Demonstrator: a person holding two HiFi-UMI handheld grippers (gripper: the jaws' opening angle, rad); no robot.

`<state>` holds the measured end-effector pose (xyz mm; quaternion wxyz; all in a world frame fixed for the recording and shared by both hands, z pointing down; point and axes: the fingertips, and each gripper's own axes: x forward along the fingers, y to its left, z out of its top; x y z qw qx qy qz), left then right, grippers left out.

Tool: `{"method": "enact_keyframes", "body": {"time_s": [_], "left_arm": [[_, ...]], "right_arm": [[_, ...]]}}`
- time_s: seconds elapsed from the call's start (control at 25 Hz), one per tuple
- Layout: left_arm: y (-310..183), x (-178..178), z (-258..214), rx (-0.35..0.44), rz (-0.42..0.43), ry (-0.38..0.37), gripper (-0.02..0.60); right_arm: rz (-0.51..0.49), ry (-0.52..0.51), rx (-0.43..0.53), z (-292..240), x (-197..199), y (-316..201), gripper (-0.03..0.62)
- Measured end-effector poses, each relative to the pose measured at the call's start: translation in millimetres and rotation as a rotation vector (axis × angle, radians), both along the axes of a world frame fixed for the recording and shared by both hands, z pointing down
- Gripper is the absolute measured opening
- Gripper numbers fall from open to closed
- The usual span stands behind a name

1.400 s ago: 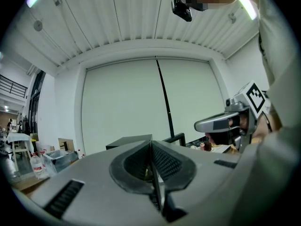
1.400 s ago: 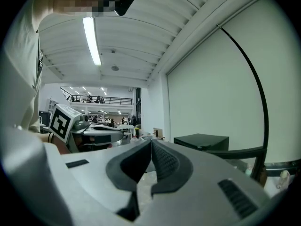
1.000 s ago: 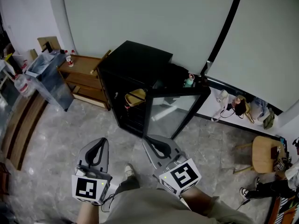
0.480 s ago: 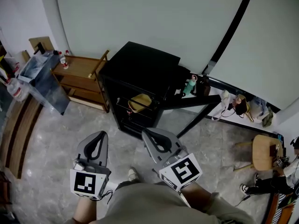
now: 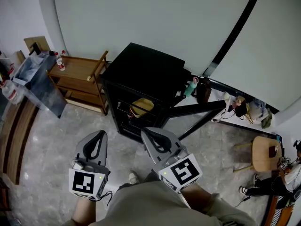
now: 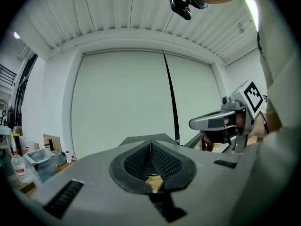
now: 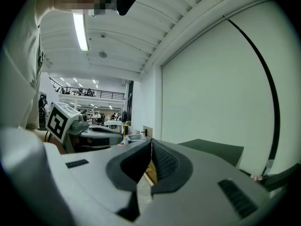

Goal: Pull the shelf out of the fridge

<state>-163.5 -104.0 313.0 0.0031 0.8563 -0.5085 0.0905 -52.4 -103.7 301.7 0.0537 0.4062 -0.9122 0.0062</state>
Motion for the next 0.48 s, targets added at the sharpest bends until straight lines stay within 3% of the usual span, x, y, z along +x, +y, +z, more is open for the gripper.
{"method": "enact_keyframes", "body": {"time_s": [0.48], "left_arm": [[-31.5,17.4,5.0,-0.027,0.001,-0.012,0.009]], "right_arm": [[-0.013,-0.009,-0.007,1.3,14.4,-38.7,-0.003]]}}
